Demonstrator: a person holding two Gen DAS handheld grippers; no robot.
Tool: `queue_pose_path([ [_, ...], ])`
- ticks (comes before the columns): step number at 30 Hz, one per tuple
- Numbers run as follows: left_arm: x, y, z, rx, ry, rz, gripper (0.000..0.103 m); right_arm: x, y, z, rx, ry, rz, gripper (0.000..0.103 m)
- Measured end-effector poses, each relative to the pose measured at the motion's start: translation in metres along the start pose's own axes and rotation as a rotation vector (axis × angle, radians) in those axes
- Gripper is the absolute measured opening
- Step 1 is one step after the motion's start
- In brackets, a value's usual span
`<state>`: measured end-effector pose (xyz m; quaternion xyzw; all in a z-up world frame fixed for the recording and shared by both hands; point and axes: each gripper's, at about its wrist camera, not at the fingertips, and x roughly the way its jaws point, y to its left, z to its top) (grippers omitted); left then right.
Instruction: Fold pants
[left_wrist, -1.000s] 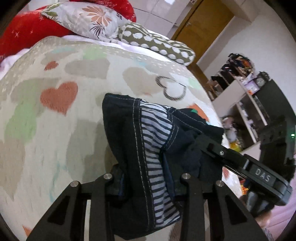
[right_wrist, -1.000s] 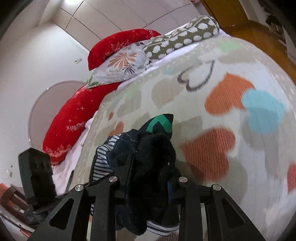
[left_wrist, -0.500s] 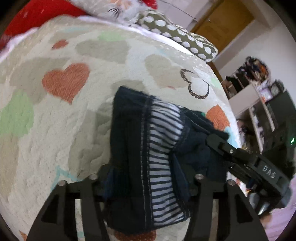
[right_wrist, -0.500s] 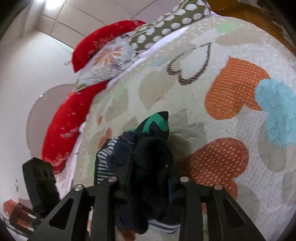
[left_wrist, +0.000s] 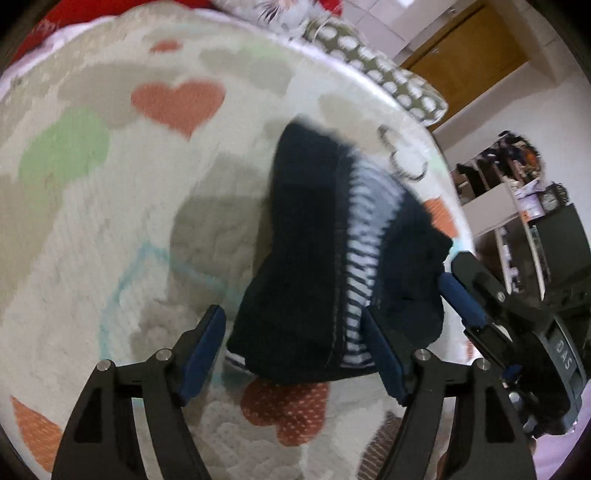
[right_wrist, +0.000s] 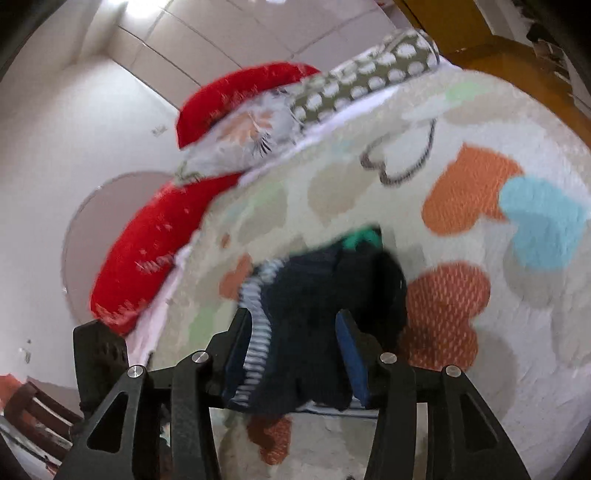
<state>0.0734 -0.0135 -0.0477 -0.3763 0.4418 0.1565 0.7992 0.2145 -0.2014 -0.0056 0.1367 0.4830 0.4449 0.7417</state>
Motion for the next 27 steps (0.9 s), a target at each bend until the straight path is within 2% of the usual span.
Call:
queue_pose_path([
  [4,-0.008,-0.014,-0.003,0.050,-0.032,0.002,0.076,0.020,-0.012,-0.005,-0.044,0.011,-0.128,0.051],
  [7,-0.022,-0.019,-0.007,0.065,-0.050,0.014,0.076,0.000,-0.010,-0.004,-0.047,-0.030,-0.144,0.051],
  [10,-0.045,-0.025,-0.020,0.096,-0.112,0.061,0.076,-0.023,-0.009,-0.011,-0.044,-0.073,-0.148,0.051],
  [13,-0.074,-0.036,-0.041,0.156,-0.234,0.169,0.077,-0.050,-0.002,-0.033,-0.069,-0.123,-0.185,0.052],
  [16,-0.102,-0.049,-0.065,0.209,-0.375,0.306,0.083,-0.067,0.005,-0.056,-0.093,-0.146,-0.222,0.054],
  [18,-0.120,-0.055,-0.080,0.236,-0.467,0.371,0.091,-0.078,0.008,-0.071,-0.088,-0.162,-0.250,0.057],
  [23,-0.175,-0.065,-0.115,0.248,-0.700,0.437,0.102,-0.101,0.008,-0.097,-0.068,-0.181,-0.298,0.061],
  [27,-0.215,-0.067,-0.141,0.225,-0.860,0.481,0.103,-0.120,0.014,-0.114,-0.072,-0.217,-0.333,0.064],
])
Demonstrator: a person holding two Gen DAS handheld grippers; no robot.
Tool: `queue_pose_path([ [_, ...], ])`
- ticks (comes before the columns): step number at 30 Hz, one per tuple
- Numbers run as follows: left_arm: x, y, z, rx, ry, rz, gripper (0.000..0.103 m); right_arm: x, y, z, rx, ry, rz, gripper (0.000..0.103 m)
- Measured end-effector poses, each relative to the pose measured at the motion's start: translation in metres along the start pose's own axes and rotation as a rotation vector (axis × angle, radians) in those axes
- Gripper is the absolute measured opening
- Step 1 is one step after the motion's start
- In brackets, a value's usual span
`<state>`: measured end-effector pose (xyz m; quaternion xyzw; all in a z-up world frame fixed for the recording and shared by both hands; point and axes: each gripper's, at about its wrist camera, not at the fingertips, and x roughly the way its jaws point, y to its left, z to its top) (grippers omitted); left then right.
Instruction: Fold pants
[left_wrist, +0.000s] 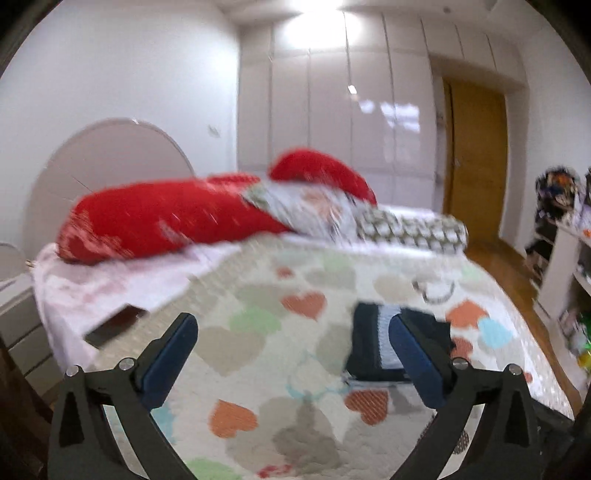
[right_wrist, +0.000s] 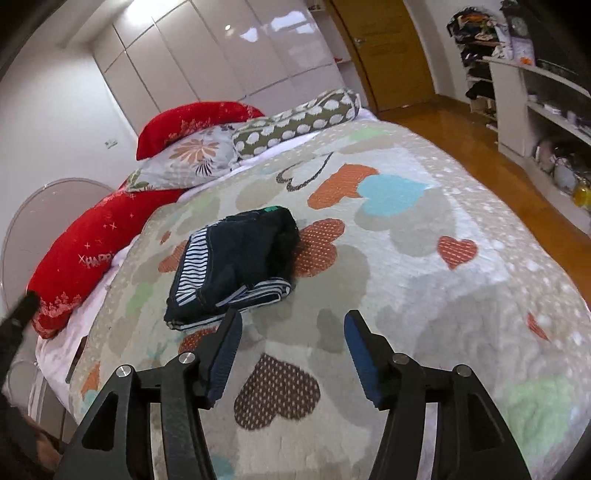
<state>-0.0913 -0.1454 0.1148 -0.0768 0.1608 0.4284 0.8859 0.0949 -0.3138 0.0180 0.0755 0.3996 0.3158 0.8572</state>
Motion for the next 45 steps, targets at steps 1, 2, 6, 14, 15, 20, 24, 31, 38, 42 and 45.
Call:
queue_pose_path([
  [1,-0.008,0.003,0.001,0.000,-0.021,0.015,0.103,-0.005,0.002,-0.003,-0.010,-0.013,-0.007,0.067],
  [2,-0.014,0.005,0.003,0.001,-0.036,0.027,0.103,-0.011,0.005,-0.005,-0.025,-0.026,-0.012,0.069],
  [6,-0.021,0.009,0.007,-0.005,0.016,-0.007,0.103,-0.024,0.018,-0.012,-0.085,-0.056,-0.018,0.071],
  [14,0.008,-0.008,-0.019,0.076,0.246,-0.062,0.103,-0.026,0.031,-0.029,-0.151,-0.027,-0.027,0.074],
  [15,0.010,-0.010,-0.023,0.081,0.268,-0.065,0.103,-0.024,0.030,-0.030,-0.147,-0.019,-0.031,0.074],
  [20,0.020,-0.014,-0.036,0.089,0.341,-0.088,0.103,-0.018,0.027,-0.034,-0.137,0.006,-0.042,0.074],
  [24,0.021,-0.013,-0.039,0.086,0.361,-0.095,0.103,-0.016,0.031,-0.036,-0.147,0.021,-0.043,0.074],
  [31,0.021,-0.013,-0.038,0.089,0.365,-0.099,0.103,-0.015,0.034,-0.039,-0.162,0.030,-0.048,0.074],
  [38,0.020,-0.016,-0.039,0.098,0.372,-0.105,0.103,-0.013,0.032,-0.039,-0.156,0.036,-0.055,0.074],
  [42,0.021,-0.019,-0.041,0.103,0.381,-0.113,0.103,-0.011,0.033,-0.041,-0.161,0.043,-0.058,0.075],
  [45,0.020,-0.021,-0.042,0.105,0.385,-0.122,0.103,-0.009,0.032,-0.043,-0.162,0.051,-0.060,0.075],
])
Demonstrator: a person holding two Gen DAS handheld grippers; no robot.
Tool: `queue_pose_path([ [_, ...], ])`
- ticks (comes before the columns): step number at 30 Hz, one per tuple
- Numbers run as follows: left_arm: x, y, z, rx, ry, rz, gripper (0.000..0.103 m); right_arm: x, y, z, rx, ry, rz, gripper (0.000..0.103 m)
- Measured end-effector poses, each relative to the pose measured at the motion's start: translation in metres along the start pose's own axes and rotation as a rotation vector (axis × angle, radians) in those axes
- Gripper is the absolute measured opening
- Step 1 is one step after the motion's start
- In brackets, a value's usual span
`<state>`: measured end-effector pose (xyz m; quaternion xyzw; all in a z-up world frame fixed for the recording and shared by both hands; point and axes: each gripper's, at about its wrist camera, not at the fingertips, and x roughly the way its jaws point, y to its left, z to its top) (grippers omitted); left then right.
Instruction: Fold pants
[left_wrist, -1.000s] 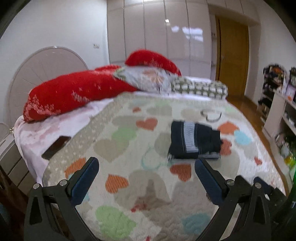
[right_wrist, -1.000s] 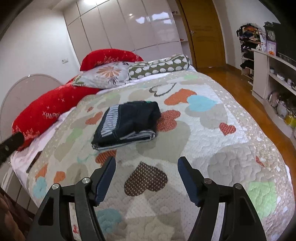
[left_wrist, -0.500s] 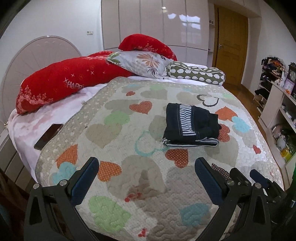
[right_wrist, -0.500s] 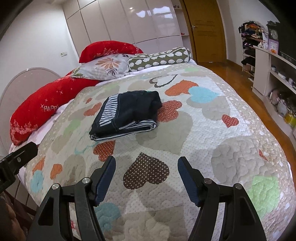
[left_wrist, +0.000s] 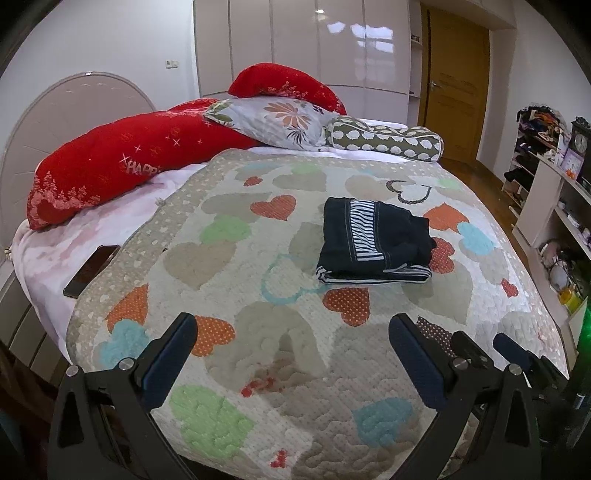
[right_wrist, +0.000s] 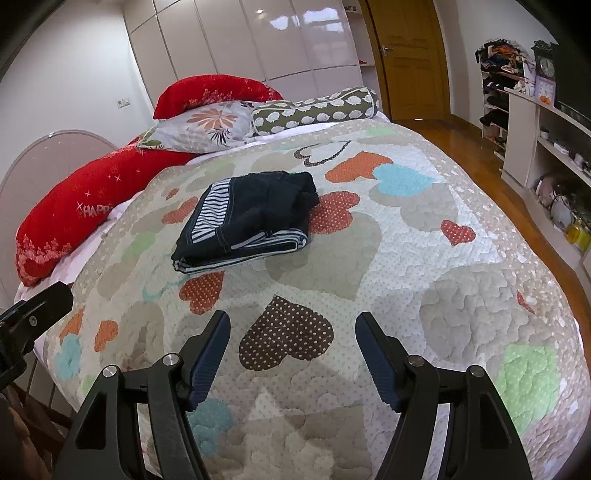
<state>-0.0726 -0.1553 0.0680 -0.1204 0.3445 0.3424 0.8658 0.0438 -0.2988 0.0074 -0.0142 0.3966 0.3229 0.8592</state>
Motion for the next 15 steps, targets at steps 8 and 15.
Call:
queue_pose_path([
  [8,0.0033,0.0014,-0.0010,-0.010,0.017,-0.011,0.103,0.0017,0.0002,-0.0034,-0.003,0.011,-0.003,0.075],
  [15,0.0055,0.0029,-0.0017,-0.015,0.025,-0.015,0.103,0.0041,-0.0002,-0.0050,-0.006,0.017,-0.009,0.076],
])
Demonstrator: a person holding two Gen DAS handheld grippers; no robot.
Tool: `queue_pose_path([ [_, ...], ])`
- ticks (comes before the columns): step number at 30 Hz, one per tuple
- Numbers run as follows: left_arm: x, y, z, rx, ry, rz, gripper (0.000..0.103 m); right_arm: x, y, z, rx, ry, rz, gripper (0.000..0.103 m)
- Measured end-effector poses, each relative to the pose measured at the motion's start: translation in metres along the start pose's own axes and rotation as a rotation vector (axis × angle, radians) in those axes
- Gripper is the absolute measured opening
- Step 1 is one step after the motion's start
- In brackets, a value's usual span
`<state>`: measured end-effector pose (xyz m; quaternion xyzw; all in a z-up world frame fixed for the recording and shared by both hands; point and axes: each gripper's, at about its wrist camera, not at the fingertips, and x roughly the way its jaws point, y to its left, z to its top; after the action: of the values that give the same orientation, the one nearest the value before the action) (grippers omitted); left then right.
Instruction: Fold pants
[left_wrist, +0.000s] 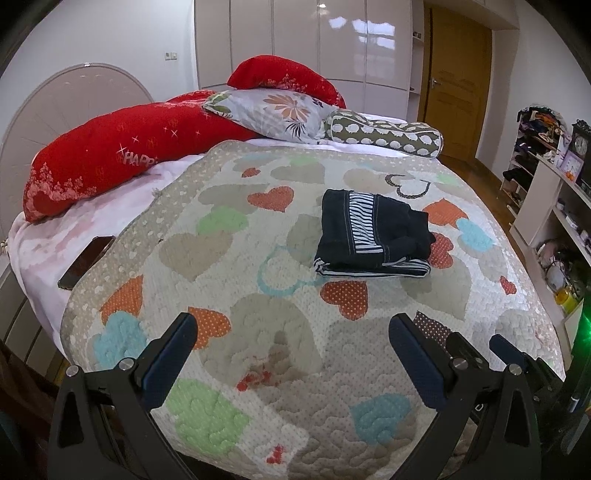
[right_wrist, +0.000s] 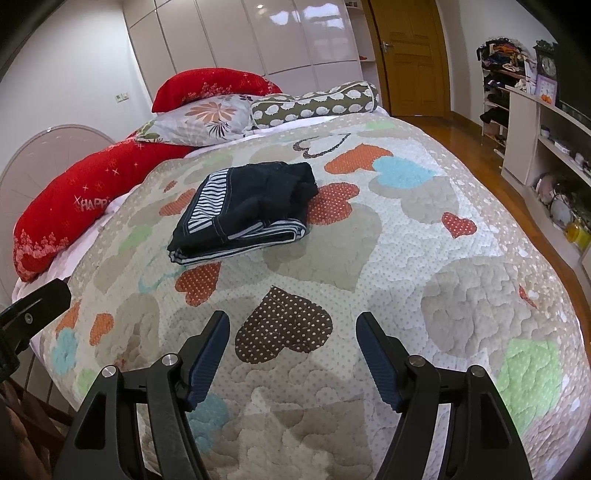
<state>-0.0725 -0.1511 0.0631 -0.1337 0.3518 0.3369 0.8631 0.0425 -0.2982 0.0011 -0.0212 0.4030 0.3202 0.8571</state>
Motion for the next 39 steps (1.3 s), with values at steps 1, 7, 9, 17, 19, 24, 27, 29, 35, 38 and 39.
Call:
queue_pose_path([
  [1,0.001,0.000,0.000,0.000,0.002,-0.001,0.103,0.000,0.000,0.000,0.002,0.000,0.001,0.076],
  [7,0.003,0.001,-0.004,-0.004,0.010,-0.008,0.103,0.002,0.001,-0.002,-0.004,0.007,-0.005,0.076],
  [9,0.005,0.002,-0.005,-0.007,0.018,-0.013,0.103,0.003,0.001,-0.003,-0.005,0.012,-0.006,0.076],
  [17,0.007,0.003,-0.009,-0.023,0.039,-0.035,0.103,0.005,0.003,-0.005,-0.014,0.023,-0.010,0.077],
  [19,0.008,0.003,-0.008,-0.023,0.042,-0.038,0.103,0.006,0.004,-0.005,-0.014,0.025,-0.013,0.077],
  [24,0.010,0.004,-0.009,-0.027,0.053,-0.046,0.103,0.007,0.004,-0.006,-0.015,0.029,-0.015,0.077],
  [27,0.010,0.003,-0.009,-0.025,0.056,-0.048,0.103,0.008,0.003,-0.007,-0.017,0.031,-0.017,0.077],
  [29,0.012,0.002,-0.010,-0.024,0.060,-0.051,0.103,0.009,0.003,-0.007,-0.019,0.035,-0.019,0.077],
  [35,0.012,0.005,-0.011,-0.037,0.065,-0.055,0.103,0.014,0.004,-0.010,-0.025,0.051,-0.028,0.077],
  [38,0.010,0.007,-0.010,-0.044,0.056,-0.059,0.103,0.013,0.007,-0.010,-0.035,0.046,-0.030,0.077],
  [39,0.008,0.008,-0.010,-0.045,0.050,-0.059,0.103,0.012,0.008,-0.010,-0.038,0.045,-0.031,0.077],
])
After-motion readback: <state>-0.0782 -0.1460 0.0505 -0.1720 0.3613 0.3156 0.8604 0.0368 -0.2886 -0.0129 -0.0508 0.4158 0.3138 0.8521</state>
